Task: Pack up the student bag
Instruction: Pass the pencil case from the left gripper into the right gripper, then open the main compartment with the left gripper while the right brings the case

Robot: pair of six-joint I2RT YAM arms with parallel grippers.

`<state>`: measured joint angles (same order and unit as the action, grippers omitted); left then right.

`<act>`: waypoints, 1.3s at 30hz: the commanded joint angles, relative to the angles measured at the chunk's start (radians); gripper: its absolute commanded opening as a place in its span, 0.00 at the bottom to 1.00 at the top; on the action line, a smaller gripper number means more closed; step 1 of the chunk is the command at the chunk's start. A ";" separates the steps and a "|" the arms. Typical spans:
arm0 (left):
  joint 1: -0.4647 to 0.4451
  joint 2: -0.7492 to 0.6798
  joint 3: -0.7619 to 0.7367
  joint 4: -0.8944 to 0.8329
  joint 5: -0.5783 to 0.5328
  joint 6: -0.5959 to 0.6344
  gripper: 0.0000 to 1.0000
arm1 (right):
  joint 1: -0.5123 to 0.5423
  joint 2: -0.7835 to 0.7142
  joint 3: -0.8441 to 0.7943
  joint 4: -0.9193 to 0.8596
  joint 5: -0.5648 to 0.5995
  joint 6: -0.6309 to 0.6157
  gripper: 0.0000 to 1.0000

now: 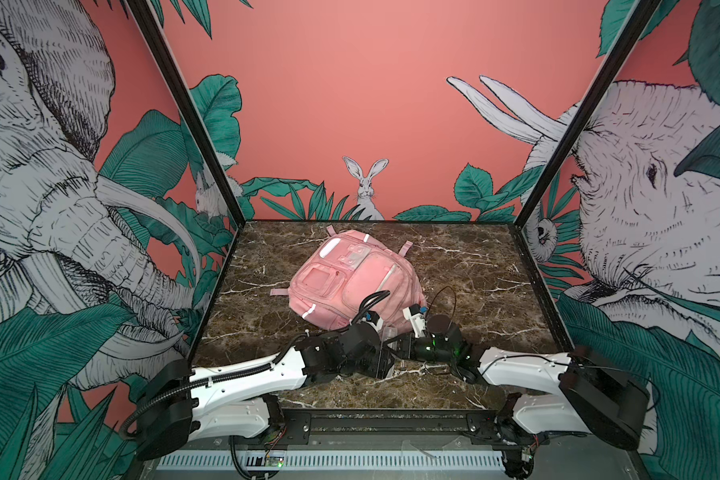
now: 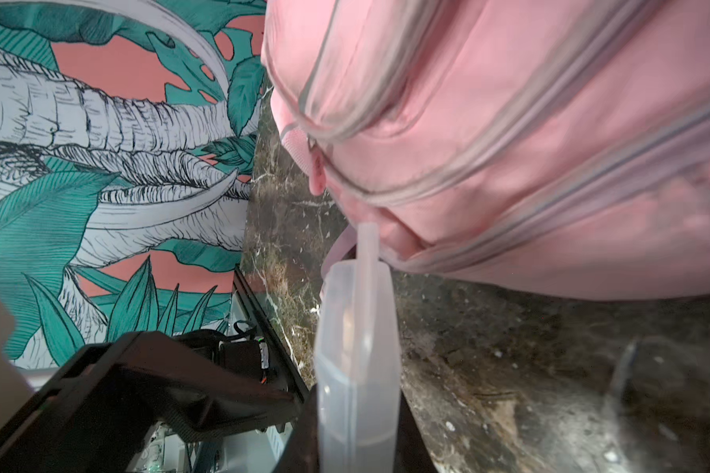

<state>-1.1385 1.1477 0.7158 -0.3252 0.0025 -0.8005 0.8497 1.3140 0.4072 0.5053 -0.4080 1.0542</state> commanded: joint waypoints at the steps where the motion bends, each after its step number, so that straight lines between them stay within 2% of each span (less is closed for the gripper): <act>1: 0.057 -0.012 0.078 -0.155 -0.005 0.100 0.69 | -0.057 -0.054 0.052 -0.064 -0.046 -0.051 0.10; 4: 0.110 0.013 0.173 -0.255 -0.043 0.186 0.68 | -0.121 -0.090 0.082 -0.143 -0.069 -0.080 0.10; 7: 0.145 0.102 0.301 -0.374 -0.117 0.260 0.66 | -0.194 -0.109 0.106 -0.209 -0.090 -0.095 0.09; 12: 0.152 0.308 0.513 -0.491 -0.195 0.352 0.60 | -0.329 -0.114 0.126 -0.256 -0.129 -0.087 0.07; 20: 0.151 0.565 0.752 -0.608 -0.358 0.446 0.54 | -0.481 -0.160 0.133 -0.321 -0.176 -0.089 0.05; 27: 0.151 0.688 0.845 -0.620 -0.393 0.505 0.53 | -0.505 -0.182 0.127 -0.342 -0.192 -0.088 0.06; 35: 0.151 0.754 0.852 -0.604 -0.404 0.544 0.52 | -0.506 -0.177 0.120 -0.327 -0.189 -0.074 0.06; 37: 0.151 0.770 0.866 -0.615 -0.415 0.547 0.50 | -0.506 -0.168 0.121 -0.318 -0.190 -0.070 0.06; 39: 0.151 0.769 0.874 -0.619 -0.421 0.547 0.44 | -0.506 -0.159 0.124 -0.307 -0.200 -0.062 0.06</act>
<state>-0.9894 1.9232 1.5574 -0.9005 -0.3866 -0.2707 0.3477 1.1496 0.5179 0.1497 -0.5877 0.9840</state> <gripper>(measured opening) 0.461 0.188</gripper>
